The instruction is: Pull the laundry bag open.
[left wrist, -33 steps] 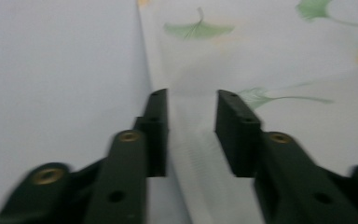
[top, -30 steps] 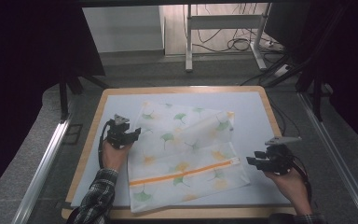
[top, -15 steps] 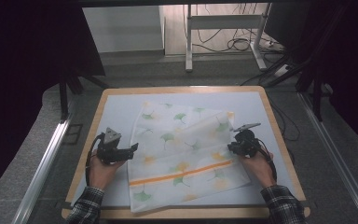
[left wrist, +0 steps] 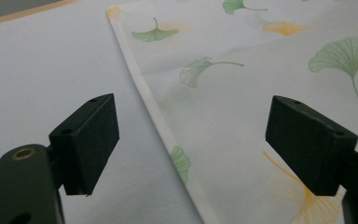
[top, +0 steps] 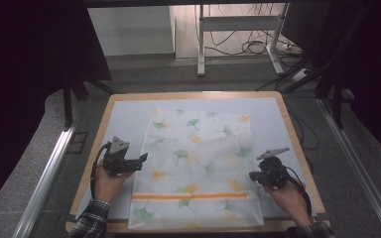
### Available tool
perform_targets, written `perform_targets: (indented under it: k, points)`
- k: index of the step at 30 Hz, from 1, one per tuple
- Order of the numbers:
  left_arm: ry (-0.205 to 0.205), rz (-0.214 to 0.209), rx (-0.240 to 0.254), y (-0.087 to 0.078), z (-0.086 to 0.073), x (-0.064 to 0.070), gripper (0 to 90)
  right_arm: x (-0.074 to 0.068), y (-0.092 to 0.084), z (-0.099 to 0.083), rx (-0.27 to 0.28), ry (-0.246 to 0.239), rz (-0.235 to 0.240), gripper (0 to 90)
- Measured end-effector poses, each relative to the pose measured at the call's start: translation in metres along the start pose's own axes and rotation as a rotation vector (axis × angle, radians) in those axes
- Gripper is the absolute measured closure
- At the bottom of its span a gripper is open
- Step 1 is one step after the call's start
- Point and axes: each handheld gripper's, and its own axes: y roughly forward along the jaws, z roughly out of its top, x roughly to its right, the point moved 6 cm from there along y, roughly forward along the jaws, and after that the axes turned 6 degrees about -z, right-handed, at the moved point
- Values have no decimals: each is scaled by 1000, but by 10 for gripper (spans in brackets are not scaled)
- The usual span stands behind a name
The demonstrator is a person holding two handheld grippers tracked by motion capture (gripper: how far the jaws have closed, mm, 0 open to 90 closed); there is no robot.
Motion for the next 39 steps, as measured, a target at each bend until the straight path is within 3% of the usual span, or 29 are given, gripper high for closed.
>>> perform_targets:
  k: [1,2,3,4,6,8,9,11,12,13,14,16,17,19,21,22,23,24,25,26,28,31,34,39]
  points:
    - [1,-8,3,-1,0,1,169,-5,-9,-12,-11,-10,29,861]
    - [1,-8,3,-1,0,1,170,-5,-9,-12,-11,-10,29,861]
    - [2,-10,-1,-1,-1,2,170,-6,-14,-17,-5,-17,25,822]
    - [10,-6,-13,-1,-2,1,169,-1,-23,-18,27,-7,0,728]
    - [10,-4,-18,-1,-3,1,170,4,-27,-16,49,2,-16,697]
    - [11,-6,-20,-1,-3,1,187,20,-27,-3,99,38,-52,650]
    - [12,-10,-24,-1,-4,1,187,20,-27,-3,99,38,-52,650]
    - [25,-7,-38,1,-5,1,219,31,-20,9,123,63,-78,646]
    - [35,6,-61,2,-7,1,225,39,-9,22,141,93,-83,636]
    - [35,6,-61,2,-7,1,227,39,-9,22,141,93,-83,636]
    - [40,7,-71,3,-9,1,227,47,5,34,147,125,-91,611]
    - [40,5,-73,2,-10,1,227,50,12,38,143,146,-87,593]
    - [37,2,-71,2,-10,1,227,56,27,45,135,175,-108,526]
    - [36,-3,-74,3,-10,1,226,60,40,49,115,195,-120,480]
    - [37,-2,-81,4,-11,1,226,62,45,50,108,205,-126,479]
    - [40,-2,-97,5,-13,1,227,61,54,53,87,203,-133,515]
    - [39,-6,-104,6,-13,1,232,60,54,54,86,189,-173,595]
    - [39,-6,-104,6,-13,1,249,60,54,54,86,189,-173,595]
    - [39,-16,-118,8,-14,1,257,55,56,56,63,135,-223,735]
    - [37,-17,-119,8,-14,1,257,54,56,57,57,153,-230,776]
    - [37,-23,-118,8,-14,1,266,51,57,59,41,137,-218,876]
    - [40,-18,-117,8,-13,2,267,51,58,62,27,110,-224,894]
    - [39,-15,-121,9,-14,2,267,56,60,66,45,134,-216,895]
    - [43,-10,-127,12,-15,0,267,72,67,80,55,143,-244,894]
